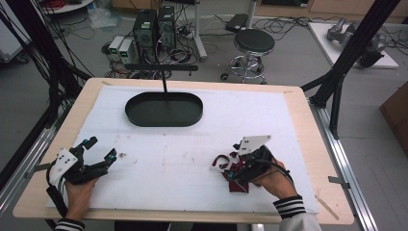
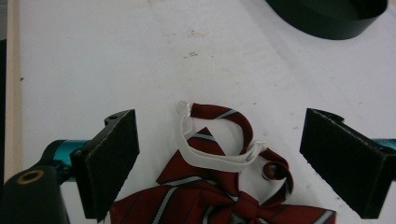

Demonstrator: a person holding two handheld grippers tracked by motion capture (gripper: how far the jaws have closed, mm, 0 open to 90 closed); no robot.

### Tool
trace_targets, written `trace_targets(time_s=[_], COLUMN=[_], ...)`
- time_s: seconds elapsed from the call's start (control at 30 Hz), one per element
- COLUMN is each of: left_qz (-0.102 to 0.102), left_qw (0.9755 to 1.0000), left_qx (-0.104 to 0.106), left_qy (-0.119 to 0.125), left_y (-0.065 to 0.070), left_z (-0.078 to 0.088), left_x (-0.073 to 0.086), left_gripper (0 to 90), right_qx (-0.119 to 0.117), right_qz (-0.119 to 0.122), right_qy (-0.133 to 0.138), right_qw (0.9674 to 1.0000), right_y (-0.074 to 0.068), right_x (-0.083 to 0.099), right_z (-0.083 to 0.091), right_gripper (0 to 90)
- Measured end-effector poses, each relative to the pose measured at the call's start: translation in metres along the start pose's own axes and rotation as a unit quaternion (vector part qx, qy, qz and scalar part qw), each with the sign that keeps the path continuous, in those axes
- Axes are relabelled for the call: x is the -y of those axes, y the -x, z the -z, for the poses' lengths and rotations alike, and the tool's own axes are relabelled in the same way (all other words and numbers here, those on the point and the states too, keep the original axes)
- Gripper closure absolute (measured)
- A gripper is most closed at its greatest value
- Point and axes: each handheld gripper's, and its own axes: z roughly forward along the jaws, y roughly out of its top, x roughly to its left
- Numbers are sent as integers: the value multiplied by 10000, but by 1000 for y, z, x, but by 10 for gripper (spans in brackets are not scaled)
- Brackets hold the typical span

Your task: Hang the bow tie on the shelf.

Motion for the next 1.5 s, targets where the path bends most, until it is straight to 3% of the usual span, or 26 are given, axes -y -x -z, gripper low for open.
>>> trace_targets(time_s=[0.07, 0.23, 0.57, 0.73, 1.2, 1.5], left_qz=[-4, 5, 3, -7, -3, -6], left_qw=[10000, 10000, 10000, 10000, 10000, 10000], left_qx=[3, 1, 1, 4, 7, 7], left_qy=[-2, 0, -2, -6, 1, 4], left_y=[0, 0, 0, 0, 0, 0], left_z=[0, 0, 0, 0, 0, 0], left_x=[0, 0, 0, 0, 0, 0], left_gripper=[150, 150, 150, 150, 150, 150], right_qx=[-77, -194, -566, -668, -735, -798], right_qz=[36, 96, 485, 526, 562, 772], right_qy=[-88, -225, -623, -699, -985, -1170], right_qw=[9999, 9995, 9953, 9939, 9908, 9869], right_y=[1, 0, -6, -5, -3, -5], right_x=[-1, -2, -8, -9, -7, -6], right_z=[-4, -11, -27, -32, -37, -43], right_gripper=[171, 174, 327, 364, 476, 551])
